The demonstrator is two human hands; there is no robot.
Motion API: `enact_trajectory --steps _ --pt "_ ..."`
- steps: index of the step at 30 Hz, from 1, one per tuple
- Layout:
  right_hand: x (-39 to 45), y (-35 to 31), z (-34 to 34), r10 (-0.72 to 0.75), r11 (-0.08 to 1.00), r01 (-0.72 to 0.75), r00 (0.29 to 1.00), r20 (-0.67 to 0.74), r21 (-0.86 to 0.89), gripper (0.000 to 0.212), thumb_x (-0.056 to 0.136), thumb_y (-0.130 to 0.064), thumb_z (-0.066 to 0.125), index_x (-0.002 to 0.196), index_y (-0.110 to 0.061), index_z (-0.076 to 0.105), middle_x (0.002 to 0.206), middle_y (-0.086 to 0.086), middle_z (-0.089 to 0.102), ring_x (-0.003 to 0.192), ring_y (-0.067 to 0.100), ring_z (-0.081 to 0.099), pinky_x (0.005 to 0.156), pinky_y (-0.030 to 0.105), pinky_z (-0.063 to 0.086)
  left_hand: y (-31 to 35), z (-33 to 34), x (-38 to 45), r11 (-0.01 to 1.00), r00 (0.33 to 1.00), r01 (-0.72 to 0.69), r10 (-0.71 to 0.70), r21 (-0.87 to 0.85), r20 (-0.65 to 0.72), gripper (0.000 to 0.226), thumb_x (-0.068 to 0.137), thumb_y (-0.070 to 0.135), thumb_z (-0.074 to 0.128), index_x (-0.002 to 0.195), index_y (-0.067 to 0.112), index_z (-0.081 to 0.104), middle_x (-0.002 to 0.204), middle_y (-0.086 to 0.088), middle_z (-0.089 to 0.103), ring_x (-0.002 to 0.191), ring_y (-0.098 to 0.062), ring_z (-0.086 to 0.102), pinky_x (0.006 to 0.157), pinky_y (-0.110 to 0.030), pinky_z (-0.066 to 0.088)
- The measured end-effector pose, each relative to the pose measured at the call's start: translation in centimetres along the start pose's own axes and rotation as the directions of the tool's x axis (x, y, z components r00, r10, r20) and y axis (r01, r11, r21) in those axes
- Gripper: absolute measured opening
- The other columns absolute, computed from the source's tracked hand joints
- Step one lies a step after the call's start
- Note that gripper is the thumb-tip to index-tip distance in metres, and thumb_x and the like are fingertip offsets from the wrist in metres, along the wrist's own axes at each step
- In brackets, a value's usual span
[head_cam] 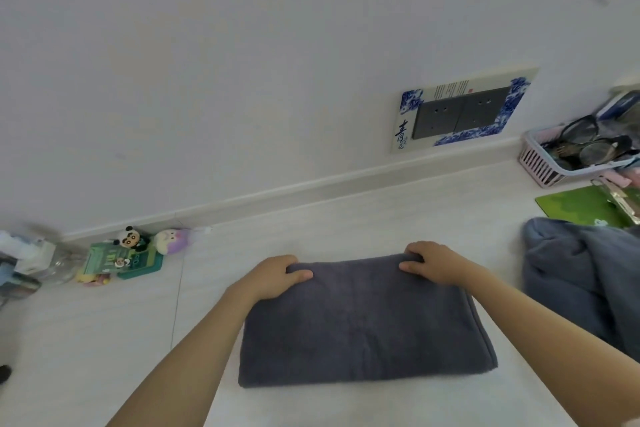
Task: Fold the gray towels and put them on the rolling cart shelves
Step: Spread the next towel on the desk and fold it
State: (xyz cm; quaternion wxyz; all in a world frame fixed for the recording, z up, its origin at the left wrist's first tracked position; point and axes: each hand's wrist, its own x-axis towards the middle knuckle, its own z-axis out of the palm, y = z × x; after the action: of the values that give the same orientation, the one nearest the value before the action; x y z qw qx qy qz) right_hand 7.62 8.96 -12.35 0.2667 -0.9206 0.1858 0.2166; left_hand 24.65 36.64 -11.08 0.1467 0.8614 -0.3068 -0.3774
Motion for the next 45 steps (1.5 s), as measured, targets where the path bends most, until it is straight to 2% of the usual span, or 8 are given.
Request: enact_trajectory --steps 10,17,22,27,30,33,37,45 --pt "-4.4 -5.0 -5.5 -0.318 0.948 0.273 0.759 -0.568 -0.166 0.032 0.081 -0.053 0.051 0.095 -0.026 0.062 0.087 -0.009 0.059 0.093 0.014 0.044 0.087 0.025 0.019 2.5 -6.0 -8.0 0.938 0.754 -0.122 0.300 0.325 -0.584 0.028 0.098 0.039 0.039 0.087 0.016 0.052 0.079 0.004 0.052 0.079 -0.018 0.041 0.075 -0.028 0.020" --pt "-7.3 -3.6 2.4 -0.223 0.961 0.189 0.961 -0.161 -0.204 0.031 0.082 -0.055 0.053 0.101 -0.032 0.058 0.091 -0.012 0.051 0.107 0.012 0.043 0.093 0.024 0.018 -1.2 4.3 -11.9 0.950 0.938 -0.034 0.136 0.309 -0.317 0.036 0.098 0.051 0.030 0.099 0.021 0.052 0.102 0.002 0.057 0.106 -0.020 0.044 0.083 -0.029 0.026" --pt "-10.0 -2.9 6.6 -0.143 0.973 0.150 0.988 0.051 -0.178 0.017 0.081 -0.055 0.058 0.084 -0.041 0.049 0.088 -0.022 0.055 0.097 0.004 0.043 0.096 0.024 0.023 -3.0 9.7 -14.2 0.956 0.978 -0.056 0.111 0.289 -0.177 0.056 0.083 0.071 0.008 0.082 0.027 0.043 0.086 0.011 0.053 0.086 -0.010 0.044 0.086 -0.025 0.029" --pt "-10.8 -5.7 7.4 -0.193 0.955 0.134 0.959 -0.208 -0.266 0.064 0.073 -0.081 0.021 0.094 -0.040 0.065 0.105 -0.020 0.060 0.104 0.007 0.050 0.095 0.027 0.030 -1.7 9.6 -13.6 0.983 0.846 -0.097 0.163 0.153 -0.508 0.050 0.095 0.053 0.021 0.070 0.023 0.053 0.071 0.009 0.054 0.069 -0.008 0.050 0.068 -0.023 0.033" --pt "-8.7 -8.0 10.0 -0.237 0.956 0.172 0.930 -0.280 -0.239 0.079 0.077 -0.066 0.003 0.131 -0.035 0.052 0.145 -0.007 0.041 0.137 0.020 0.031 0.112 0.034 0.019 -0.3 11.2 -11.0 0.969 0.819 -0.072 0.192 0.235 -0.540 0.056 0.093 0.041 0.018 0.116 0.019 0.064 0.123 0.002 0.061 0.116 -0.019 0.055 0.101 -0.035 0.037" --pt "-6.9 -8.8 13.1 -0.185 0.958 0.127 0.959 -0.214 -0.258 0.087 0.080 -0.067 -0.020 0.149 -0.032 0.020 0.156 -0.006 0.005 0.146 0.021 0.007 0.115 0.032 -0.008 0.2 13.8 -9.1 0.940 0.904 0.097 0.053 0.326 -0.423 0.060 0.095 0.047 0.016 0.147 0.021 0.031 0.155 -0.002 0.022 0.144 -0.026 0.021 0.117 -0.046 0.003" --pt "-6.5 -7.6 15.7 -0.092 0.957 0.013 0.961 -0.262 -0.290 0.058 0.098 -0.053 0.006 0.146 -0.029 0.027 0.151 -0.002 0.029 0.139 0.022 0.033 0.113 0.035 0.001 -1.4 16.1 -8.5 0.934 0.909 0.160 -0.012 0.321 -0.418 0.059 0.093 0.052 0.028 0.145 0.025 0.033 0.150 -0.004 0.038 0.139 -0.025 0.027 0.111 -0.053 0.008" --pt "-7.3 -4.3 15.8 0.055 0.977 -0.133 0.910 -0.410 -0.165 0.066 0.093 -0.055 0.000 0.149 -0.023 0.012 0.156 0.002 0.014 0.143 0.018 0.006 0.117 0.033 -0.010 -6.6 16.5 -12.1 0.918 0.790 0.395 -0.345 -0.010 -0.507 0.059 0.095 0.059 0.011 0.149 0.036 0.003 0.159 -0.008 0.010 0.144 -0.029 0.016 0.114 -0.051 0.015"
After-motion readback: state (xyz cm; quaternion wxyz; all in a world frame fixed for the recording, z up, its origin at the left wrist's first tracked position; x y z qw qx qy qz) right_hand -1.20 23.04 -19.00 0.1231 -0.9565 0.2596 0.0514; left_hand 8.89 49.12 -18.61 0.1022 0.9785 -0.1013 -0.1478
